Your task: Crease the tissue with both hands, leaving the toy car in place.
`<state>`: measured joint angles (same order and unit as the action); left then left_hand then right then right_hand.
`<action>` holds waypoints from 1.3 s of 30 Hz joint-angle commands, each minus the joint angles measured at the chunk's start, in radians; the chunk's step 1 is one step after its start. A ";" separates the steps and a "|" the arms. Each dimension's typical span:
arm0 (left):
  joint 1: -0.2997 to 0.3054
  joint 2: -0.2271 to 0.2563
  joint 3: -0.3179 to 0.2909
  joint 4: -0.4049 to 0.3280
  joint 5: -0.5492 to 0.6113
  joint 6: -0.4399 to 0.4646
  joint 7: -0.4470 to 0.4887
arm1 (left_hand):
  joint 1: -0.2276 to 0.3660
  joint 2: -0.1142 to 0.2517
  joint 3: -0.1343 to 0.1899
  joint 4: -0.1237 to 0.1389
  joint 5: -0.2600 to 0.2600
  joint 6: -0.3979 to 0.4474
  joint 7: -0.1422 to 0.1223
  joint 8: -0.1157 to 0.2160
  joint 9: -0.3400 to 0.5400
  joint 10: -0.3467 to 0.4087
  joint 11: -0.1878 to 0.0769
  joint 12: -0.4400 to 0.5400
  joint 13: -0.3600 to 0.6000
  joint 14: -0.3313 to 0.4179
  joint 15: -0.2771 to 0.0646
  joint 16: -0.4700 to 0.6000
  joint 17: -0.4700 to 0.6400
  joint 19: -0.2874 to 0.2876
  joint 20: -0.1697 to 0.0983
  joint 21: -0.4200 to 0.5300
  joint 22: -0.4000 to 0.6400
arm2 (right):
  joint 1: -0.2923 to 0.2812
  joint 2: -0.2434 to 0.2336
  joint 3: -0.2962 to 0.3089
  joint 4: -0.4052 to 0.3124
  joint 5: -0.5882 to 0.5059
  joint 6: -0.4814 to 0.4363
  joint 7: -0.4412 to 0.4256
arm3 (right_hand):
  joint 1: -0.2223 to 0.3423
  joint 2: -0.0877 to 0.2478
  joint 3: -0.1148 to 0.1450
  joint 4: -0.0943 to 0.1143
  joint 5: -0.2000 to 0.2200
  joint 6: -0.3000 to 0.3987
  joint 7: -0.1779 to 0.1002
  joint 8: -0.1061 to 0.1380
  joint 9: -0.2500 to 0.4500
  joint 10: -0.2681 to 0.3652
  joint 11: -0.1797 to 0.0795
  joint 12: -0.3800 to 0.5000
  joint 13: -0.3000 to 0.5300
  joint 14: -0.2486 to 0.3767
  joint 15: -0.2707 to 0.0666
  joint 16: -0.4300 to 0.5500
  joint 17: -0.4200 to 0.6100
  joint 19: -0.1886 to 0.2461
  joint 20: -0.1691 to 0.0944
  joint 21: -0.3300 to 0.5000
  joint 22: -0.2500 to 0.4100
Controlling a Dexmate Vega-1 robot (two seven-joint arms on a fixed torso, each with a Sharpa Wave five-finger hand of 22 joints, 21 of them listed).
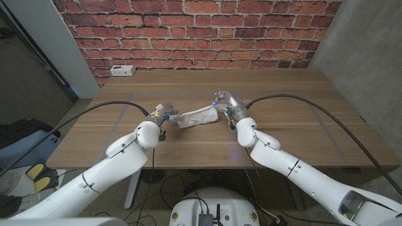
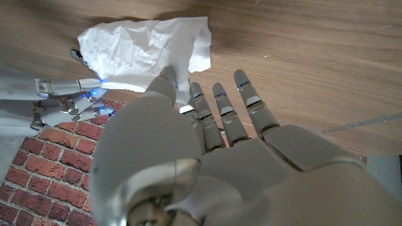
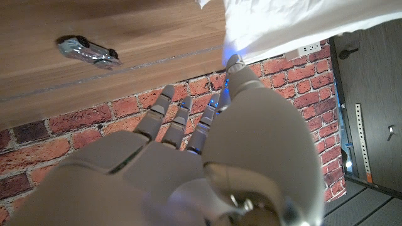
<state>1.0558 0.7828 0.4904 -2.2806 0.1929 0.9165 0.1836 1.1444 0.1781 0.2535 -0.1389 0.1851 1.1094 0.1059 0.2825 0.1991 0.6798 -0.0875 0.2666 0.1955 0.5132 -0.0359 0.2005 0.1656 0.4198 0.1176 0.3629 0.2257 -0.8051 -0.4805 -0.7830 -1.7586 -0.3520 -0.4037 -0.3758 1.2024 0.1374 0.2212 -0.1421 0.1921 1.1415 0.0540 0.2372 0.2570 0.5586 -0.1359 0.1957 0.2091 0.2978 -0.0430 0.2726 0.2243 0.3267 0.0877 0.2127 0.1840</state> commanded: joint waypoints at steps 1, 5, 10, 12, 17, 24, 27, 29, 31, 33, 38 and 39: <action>-0.189 0.058 0.175 0.036 0.011 0.111 0.033 | -0.010 -0.005 0.009 0.006 0.002 0.004 -0.015 -0.009 0.003 0.008 -0.002 -0.001 0.001 0.013 -0.016 0.000 0.004 -0.005 -0.015 0.008 0.005 | 0.064 0.033 -0.036 0.097 0.014 0.001 0.006 | -0.013 0.002 0.013 0.002 -0.002 -0.010 -0.004 0.005 0.007 -0.010 -0.004 0.000 0.004 -0.002 -0.086 -0.004 0.004 -0.005 -0.004 -0.003 0.002; -0.262 0.059 0.237 0.073 0.025 0.130 0.013 | -0.019 -0.005 0.011 0.011 0.000 0.001 -0.021 -0.016 0.004 0.003 -0.007 -0.006 0.002 0.016 -0.026 -0.002 0.005 -0.012 -0.021 0.008 0.006 | 0.080 0.043 -0.045 0.136 0.021 0.021 0.002 | -0.016 0.002 0.013 0.002 -0.003 -0.014 -0.006 0.005 0.009 -0.011 -0.003 0.000 0.004 -0.001 -0.086 -0.003 0.005 -0.005 -0.004 -0.003 0.002; -0.340 0.051 0.317 0.120 0.061 0.159 -0.002 | -0.024 -0.005 0.015 0.012 -0.001 0.006 -0.023 -0.019 0.004 0.010 -0.009 -0.007 0.003 0.022 -0.040 -0.003 0.006 -0.013 -0.025 0.011 0.006 | 0.096 0.052 -0.056 0.170 0.020 0.032 -0.007 | -0.017 0.003 0.013 0.002 -0.003 -0.019 -0.014 0.006 0.011 -0.012 0.000 0.001 0.004 -0.001 -0.086 -0.001 0.007 -0.005 -0.005 -0.002 0.002; -0.359 0.045 0.335 0.137 0.067 0.160 -0.006 | -0.028 -0.005 0.018 0.014 -0.001 0.007 -0.023 -0.023 0.004 0.019 -0.008 -0.005 0.003 0.029 -0.048 -0.002 0.007 -0.015 -0.029 0.012 0.007 | 0.099 0.056 -0.057 0.183 0.021 0.033 -0.016 | -0.019 0.004 0.013 0.004 -0.003 -0.022 -0.017 0.006 0.012 -0.013 0.000 0.001 0.004 -0.001 -0.087 0.000 0.009 -0.005 -0.005 -0.002 0.003; -0.415 0.030 0.404 0.177 0.115 0.176 -0.008 | -0.034 -0.003 0.024 0.016 -0.001 0.009 -0.023 -0.028 0.004 0.036 -0.012 -0.002 0.004 0.047 -0.063 0.001 0.008 -0.015 -0.038 0.015 0.007 | 0.105 0.059 -0.060 0.205 0.017 0.039 -0.035 | -0.020 0.004 0.013 0.003 -0.004 -0.025 -0.021 0.007 0.015 -0.017 0.001 0.001 0.005 -0.001 -0.085 0.002 0.010 -0.002 -0.005 0.000 0.003; -0.514 0.002 0.533 0.251 0.217 0.191 -0.045 | -0.049 -0.004 0.039 0.020 -0.002 0.011 -0.032 -0.042 0.003 0.067 -0.017 0.001 0.005 0.109 -0.106 0.015 0.013 0.009 -0.067 0.035 0.009 | 0.098 0.054 -0.055 0.216 0.022 0.051 -0.060 | -0.022 0.003 0.014 0.003 -0.004 -0.041 -0.035 0.002 0.013 -0.028 -0.001 -0.001 0.005 0.003 -0.083 0.005 0.013 -0.001 -0.001 0.001 0.003; -0.531 -0.011 0.544 0.275 0.227 0.177 -0.063 | -0.060 -0.009 0.042 0.023 -0.004 0.010 -0.043 -0.048 0.003 0.089 -0.023 0.005 0.005 0.136 -0.111 0.020 0.013 0.024 -0.070 0.046 0.011 | 0.092 0.047 -0.051 0.210 0.027 0.052 -0.061 | -0.024 0.003 0.018 0.001 -0.004 -0.089 -0.065 -0.017 0.008 -0.044 0.003 -0.004 0.006 0.003 -0.078 0.005 0.015 -0.001 0.003 0.002 0.003; -0.546 -0.020 0.558 0.291 0.242 0.174 -0.076 | -0.066 -0.011 0.043 0.025 -0.005 0.012 -0.047 -0.049 0.003 0.103 -0.019 0.007 0.005 0.145 -0.112 0.020 0.013 0.028 -0.072 0.051 0.012 | 0.087 0.042 -0.050 0.202 0.024 0.048 -0.064 | -0.024 0.002 0.025 -0.001 -0.004 -0.160 -0.084 -0.044 0.000 -0.063 0.005 -0.005 0.006 0.002 -0.078 0.003 0.017 -0.003 0.004 0.002 0.003; -0.556 -0.027 0.568 0.302 0.254 0.171 -0.087 | -0.070 -0.012 0.044 0.025 -0.005 0.013 -0.052 -0.051 0.002 0.107 -0.020 0.007 0.005 0.154 -0.116 0.021 0.013 0.031 -0.074 0.055 0.013 | 0.079 0.035 -0.045 0.190 0.031 0.050 -0.061 | -0.035 -0.006 0.025 0.000 -0.005 -0.246 -0.107 -0.066 -0.011 -0.094 0.009 -0.008 0.007 0.000 -0.071 -0.001 0.018 -0.006 0.009 0.002 0.003; -0.568 -0.033 0.585 0.312 0.275 0.173 -0.099 | -0.071 -0.012 0.045 0.025 -0.006 0.013 -0.053 -0.051 0.002 0.108 -0.019 0.007 0.005 0.155 -0.115 0.020 0.013 0.032 -0.073 0.056 0.013 | 0.072 0.026 -0.042 0.177 0.036 0.059 -0.058 | -0.046 -0.013 0.025 0.001 -0.005 -0.321 -0.120 -0.075 -0.021 -0.124 0.016 -0.010 0.008 -0.006 -0.066 -0.005 0.018 -0.013 0.015 0.001 0.003; -0.593 -0.049 0.618 0.338 0.317 0.179 -0.132 | -0.076 -0.011 0.049 0.026 -0.006 0.015 -0.055 -0.054 0.002 0.120 -0.023 0.007 0.005 0.170 -0.124 0.021 0.014 0.034 -0.074 0.061 0.014 | 0.042 0.004 -0.021 0.161 0.064 0.162 -0.079 | -0.089 -0.021 0.018 0.016 -0.005 -0.397 -0.125 -0.057 -0.035 -0.153 0.029 -0.003 0.009 -0.011 -0.052 -0.011 0.021 -0.021 0.025 0.000 0.003; -0.594 -0.052 0.619 0.342 0.321 0.177 -0.136 | -0.078 -0.011 0.050 0.027 -0.006 0.015 -0.055 -0.055 0.002 0.121 -0.023 0.007 0.005 0.175 -0.125 0.022 0.014 0.035 -0.074 0.062 0.014 | 0.038 -0.001 -0.019 0.160 0.064 0.184 -0.084 | -0.094 -0.019 0.020 0.017 -0.004 -0.374 -0.120 -0.045 -0.039 -0.131 0.027 0.008 0.010 0.001 -0.057 -0.007 0.021 -0.018 0.024 0.002 0.004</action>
<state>0.5295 0.7665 1.0251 -2.0067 0.4190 1.0909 0.1130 1.0748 0.1676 0.2936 -0.1130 0.1824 1.1180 0.0569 0.2304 0.1987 0.7818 -0.1002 0.2666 0.1979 0.6732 -0.0636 0.2122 0.1748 0.4450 0.0425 0.4182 0.2349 -0.7276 -0.4463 -0.8272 -1.5734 -0.3189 -0.3400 -0.4334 1.1275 0.1165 0.2387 -0.1322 0.1886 0.7458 -0.0698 0.1695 0.2212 0.4068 -0.1055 0.1885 0.2165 0.2852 -0.0413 0.2622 0.2402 0.3054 0.1091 0.2127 0.1839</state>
